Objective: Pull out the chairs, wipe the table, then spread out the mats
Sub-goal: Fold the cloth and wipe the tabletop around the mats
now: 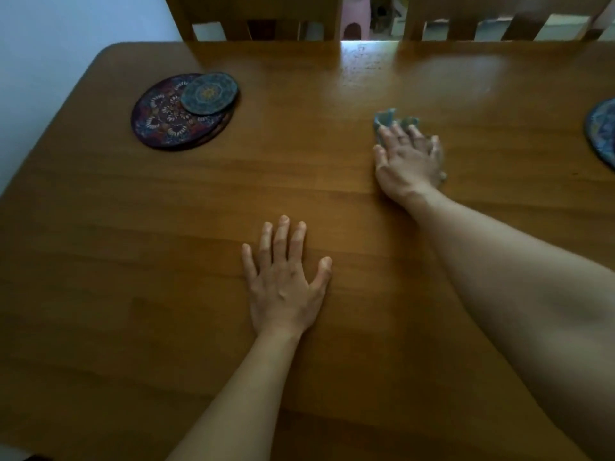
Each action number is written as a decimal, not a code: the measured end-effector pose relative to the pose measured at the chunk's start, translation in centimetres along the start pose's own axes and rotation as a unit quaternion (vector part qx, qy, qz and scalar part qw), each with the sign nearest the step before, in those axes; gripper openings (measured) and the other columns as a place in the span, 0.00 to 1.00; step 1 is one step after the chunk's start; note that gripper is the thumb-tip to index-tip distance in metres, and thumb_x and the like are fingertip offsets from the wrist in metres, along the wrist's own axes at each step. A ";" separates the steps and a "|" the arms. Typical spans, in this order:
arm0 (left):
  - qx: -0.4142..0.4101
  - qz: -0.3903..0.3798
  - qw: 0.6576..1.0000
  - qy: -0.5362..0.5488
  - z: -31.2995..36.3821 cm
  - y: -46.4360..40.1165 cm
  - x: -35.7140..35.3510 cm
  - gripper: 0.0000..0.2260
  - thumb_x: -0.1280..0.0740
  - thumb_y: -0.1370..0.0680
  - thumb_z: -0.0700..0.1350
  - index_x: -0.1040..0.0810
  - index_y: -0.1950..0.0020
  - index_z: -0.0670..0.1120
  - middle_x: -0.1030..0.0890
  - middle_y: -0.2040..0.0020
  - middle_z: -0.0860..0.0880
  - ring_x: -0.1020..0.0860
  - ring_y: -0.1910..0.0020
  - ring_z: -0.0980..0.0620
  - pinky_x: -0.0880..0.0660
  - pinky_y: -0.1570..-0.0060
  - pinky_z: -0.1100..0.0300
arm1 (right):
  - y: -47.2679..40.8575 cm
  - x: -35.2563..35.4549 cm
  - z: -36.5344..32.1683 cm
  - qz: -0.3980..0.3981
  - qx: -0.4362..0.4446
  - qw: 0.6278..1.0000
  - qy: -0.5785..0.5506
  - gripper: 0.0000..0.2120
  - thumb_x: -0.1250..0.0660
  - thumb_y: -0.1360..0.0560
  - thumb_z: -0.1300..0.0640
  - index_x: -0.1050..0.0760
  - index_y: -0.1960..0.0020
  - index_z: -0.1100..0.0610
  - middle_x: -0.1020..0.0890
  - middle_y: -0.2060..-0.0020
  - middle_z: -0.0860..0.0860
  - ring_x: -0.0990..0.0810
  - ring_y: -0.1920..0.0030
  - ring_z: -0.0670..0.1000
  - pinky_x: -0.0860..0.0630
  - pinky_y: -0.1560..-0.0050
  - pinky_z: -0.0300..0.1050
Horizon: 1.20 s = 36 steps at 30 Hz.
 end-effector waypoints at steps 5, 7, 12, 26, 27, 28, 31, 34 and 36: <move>0.002 0.000 1.000 -0.001 -0.2 -0.1 0.0 0.32 0.55 0.24 0.68 0.47 0.22 0.57 0.48 0.20 0.54 0.55 0.21 0.52 0.57 0.24 0.44 | 5.1 -2.1 -8.2 -0.070 0.232 0.969 -0.048 0.21 0.52 0.17 0.45 0.39 0.25 0.42 0.40 0.23 0.41 0.49 0.22 0.46 0.60 0.25 0.55; 0.001 0.007 1.000 0.005 -0.2 -0.1 -0.1 0.33 0.55 0.24 0.68 0.45 0.22 0.57 0.47 0.20 0.54 0.53 0.21 0.52 0.56 0.24 0.44 | 7.9 -1.9 -7.3 -0.084 0.292 0.950 -0.068 0.21 0.51 0.17 0.46 0.37 0.25 0.42 0.39 0.24 0.40 0.49 0.22 0.45 0.60 0.24 0.53; 0.006 0.007 1.000 0.023 -0.1 -0.2 0.2 0.30 0.48 0.23 0.66 0.42 0.23 0.57 0.46 0.20 0.54 0.52 0.21 0.52 0.55 0.24 0.44 | 11.9 -0.4 2.5 -0.058 0.240 0.967 -0.055 0.23 0.52 0.19 0.45 0.38 0.25 0.41 0.38 0.24 0.41 0.47 0.22 0.46 0.55 0.23 0.53; 0.014 -0.150 0.982 0.114 -0.9 -0.9 2.7 0.31 0.41 0.22 0.63 0.45 0.21 0.56 0.53 0.19 0.53 0.58 0.21 0.50 0.61 0.25 0.43 | 29.0 0.0 8.2 -0.083 -0.018 0.995 -0.055 0.31 0.51 0.23 0.45 0.52 0.21 0.43 0.52 0.21 0.43 0.60 0.22 0.47 0.65 0.24 0.55; 0.019 -0.157 0.977 0.146 -0.7 -0.5 3.4 0.30 0.40 0.21 0.62 0.42 0.22 0.56 0.51 0.19 0.52 0.56 0.21 0.50 0.60 0.25 0.43 | 30.4 0.0 6.9 -0.099 0.013 0.993 -0.059 0.32 0.50 0.23 0.47 0.54 0.21 0.43 0.54 0.21 0.42 0.62 0.22 0.46 0.67 0.25 0.55; 0.029 -0.162 0.970 0.180 -0.4 -0.1 3.7 0.29 0.39 0.21 0.61 0.40 0.22 0.55 0.50 0.19 0.51 0.55 0.21 0.49 0.59 0.25 0.43 | 31.5 -0.2 5.8 -0.119 0.044 0.990 -0.063 0.32 0.49 0.23 0.48 0.55 0.21 0.43 0.55 0.21 0.42 0.64 0.22 0.46 0.68 0.25 0.55; 0.055 -0.186 0.943 0.269 0.9 2.6 4.6 0.27 0.37 0.21 0.59 0.36 0.24 0.55 0.46 0.20 0.51 0.50 0.21 0.47 0.51 0.24 0.43 | 34.4 -0.2 5.3 -0.169 0.121 0.976 -0.064 0.31 0.46 0.20 0.52 0.55 0.21 0.42 0.56 0.21 0.40 0.65 0.23 0.45 0.69 0.25 0.54; 0.061 -0.238 0.914 0.322 1.4 5.6 5.5 0.25 0.36 0.21 0.58 0.34 0.25 0.55 0.42 0.21 0.51 0.44 0.23 0.46 0.42 0.26 0.43 | 36.2 0.6 7.6 -0.154 0.139 0.974 -0.090 0.26 0.45 0.18 0.53 0.47 0.22 0.41 0.49 0.22 0.39 0.58 0.22 0.44 0.64 0.24 0.49; 0.073 -0.276 0.895 0.342 1.1 7.6 6.0 0.23 0.36 0.21 0.57 0.31 0.27 0.54 0.36 0.25 0.49 0.37 0.26 0.45 0.37 0.29 0.46 | 37.4 1.3 9.1 -0.115 0.097 0.983 -0.106 0.22 0.44 0.17 0.52 0.39 0.25 0.42 0.42 0.24 0.39 0.51 0.23 0.45 0.56 0.23 0.46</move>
Point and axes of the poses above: each hand's wrist, its own y-axis away from the middle knuckle, its own x-axis out of the back of the hand, z = x × y, the point moved 1 cm from there along -y, towards the middle knuckle
